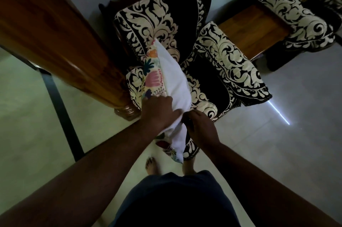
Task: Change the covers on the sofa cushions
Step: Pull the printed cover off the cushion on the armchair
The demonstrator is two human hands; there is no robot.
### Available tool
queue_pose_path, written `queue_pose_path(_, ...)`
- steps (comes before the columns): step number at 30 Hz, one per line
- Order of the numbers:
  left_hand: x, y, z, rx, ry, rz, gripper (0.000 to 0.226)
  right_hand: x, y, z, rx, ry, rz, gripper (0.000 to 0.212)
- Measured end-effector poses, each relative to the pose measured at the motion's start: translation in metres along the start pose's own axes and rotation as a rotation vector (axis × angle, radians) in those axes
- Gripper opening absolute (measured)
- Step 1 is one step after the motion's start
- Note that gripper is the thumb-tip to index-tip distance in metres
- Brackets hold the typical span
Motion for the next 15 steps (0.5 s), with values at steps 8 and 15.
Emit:
queue_pose_path(8,-0.042,-0.003,-0.015,0.142,0.989,-0.386,0.029,-0.03,0.019,0.002,0.092,-0.008,-0.055,0.006)
queue_pose_path(15,-0.042,0.01,0.013,0.064,2.032,-0.723,0.036,-0.045,0.012,0.001,0.018,-0.101,-0.189,0.007)
Point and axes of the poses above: each hand's wrist, its own y-axis away from the middle knuckle, its own z-axis out of the palm, x = y × z, the point moved 5 cm from there along -y, towards the middle knuckle, and after that the axes turned 5 degrees about y, right-handed, at the moved point
